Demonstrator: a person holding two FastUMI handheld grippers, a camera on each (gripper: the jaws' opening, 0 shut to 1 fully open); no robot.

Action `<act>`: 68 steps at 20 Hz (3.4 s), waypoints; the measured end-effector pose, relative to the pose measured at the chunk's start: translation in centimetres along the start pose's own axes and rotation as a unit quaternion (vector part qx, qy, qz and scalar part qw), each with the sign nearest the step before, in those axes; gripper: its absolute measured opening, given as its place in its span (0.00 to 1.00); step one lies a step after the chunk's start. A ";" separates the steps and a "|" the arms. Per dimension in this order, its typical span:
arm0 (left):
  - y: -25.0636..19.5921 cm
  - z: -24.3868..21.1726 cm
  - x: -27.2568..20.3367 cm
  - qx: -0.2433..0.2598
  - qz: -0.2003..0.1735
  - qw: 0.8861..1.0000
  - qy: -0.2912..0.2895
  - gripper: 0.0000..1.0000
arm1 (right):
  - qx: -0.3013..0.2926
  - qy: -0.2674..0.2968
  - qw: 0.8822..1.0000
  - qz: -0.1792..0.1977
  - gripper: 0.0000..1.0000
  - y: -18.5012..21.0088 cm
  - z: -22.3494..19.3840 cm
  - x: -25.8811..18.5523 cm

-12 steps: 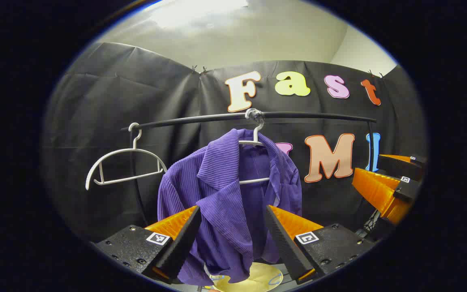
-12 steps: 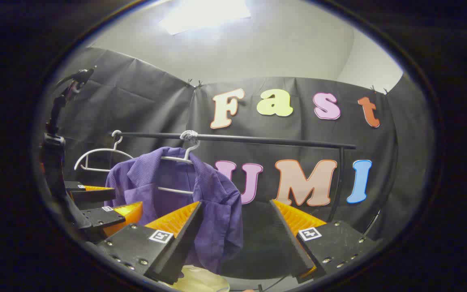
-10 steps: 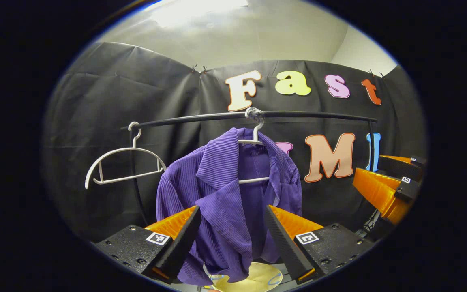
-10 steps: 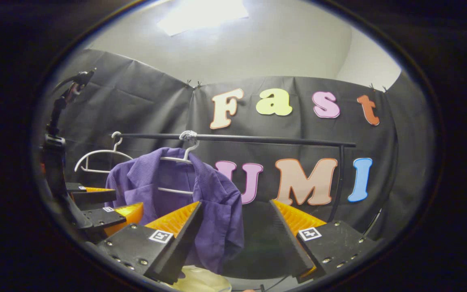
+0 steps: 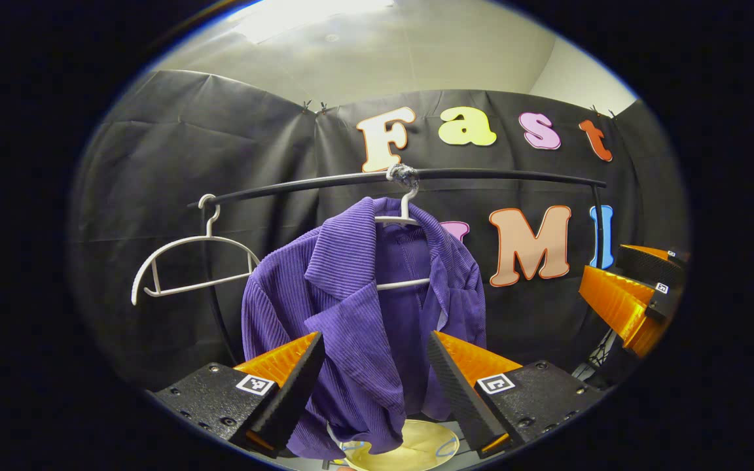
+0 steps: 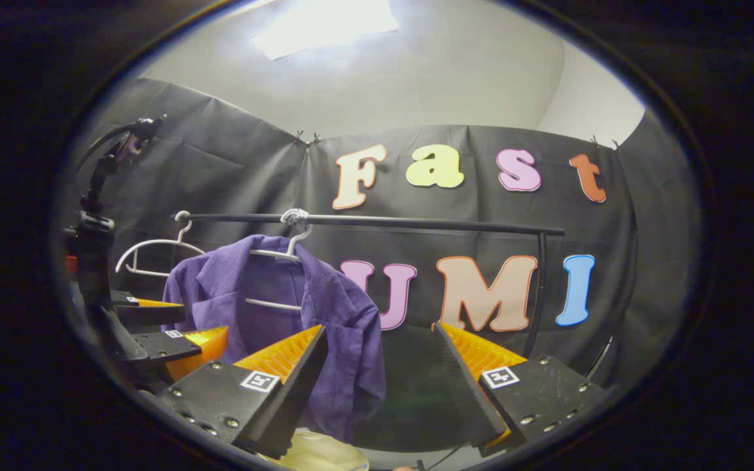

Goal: Grasp the clothes on the hanger with both hands and then place them into the laundry hamper below.

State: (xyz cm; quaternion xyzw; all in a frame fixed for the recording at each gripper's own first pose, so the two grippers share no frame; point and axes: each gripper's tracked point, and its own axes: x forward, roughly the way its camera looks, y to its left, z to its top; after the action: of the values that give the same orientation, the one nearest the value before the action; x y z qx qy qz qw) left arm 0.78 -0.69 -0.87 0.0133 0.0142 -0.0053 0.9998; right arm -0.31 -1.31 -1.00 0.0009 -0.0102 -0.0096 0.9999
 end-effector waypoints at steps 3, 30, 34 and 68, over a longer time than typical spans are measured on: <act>0.0 0.0 0.3 0.002 0.003 1.000 0.001 0.94 | 0.003 0.001 1.000 0.004 0.94 0.4 -0.3 0.0; 3.0 -4.6 7.3 0.008 0.081 0.995 0.051 0.36 | -0.011 0.022 1.000 -0.003 0.94 -1.8 -2.4 2.5; 3.3 -4.9 7.3 0.005 0.081 0.995 0.060 0.05 | -0.005 0.024 1.000 0.009 0.94 -0.9 -2.8 3.4; 7.7 6.2 -1.1 -0.035 0.077 0.995 -0.048 0.00 | 0.024 0.036 0.991 0.125 0.94 9.8 -4.1 8.2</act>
State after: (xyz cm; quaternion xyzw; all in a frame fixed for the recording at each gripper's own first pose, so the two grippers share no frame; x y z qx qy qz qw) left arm -0.03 6.88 5.60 -0.0212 -0.0349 0.0720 0.9966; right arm 8.12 8.33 -4.92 0.0236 0.0257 0.1161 0.9926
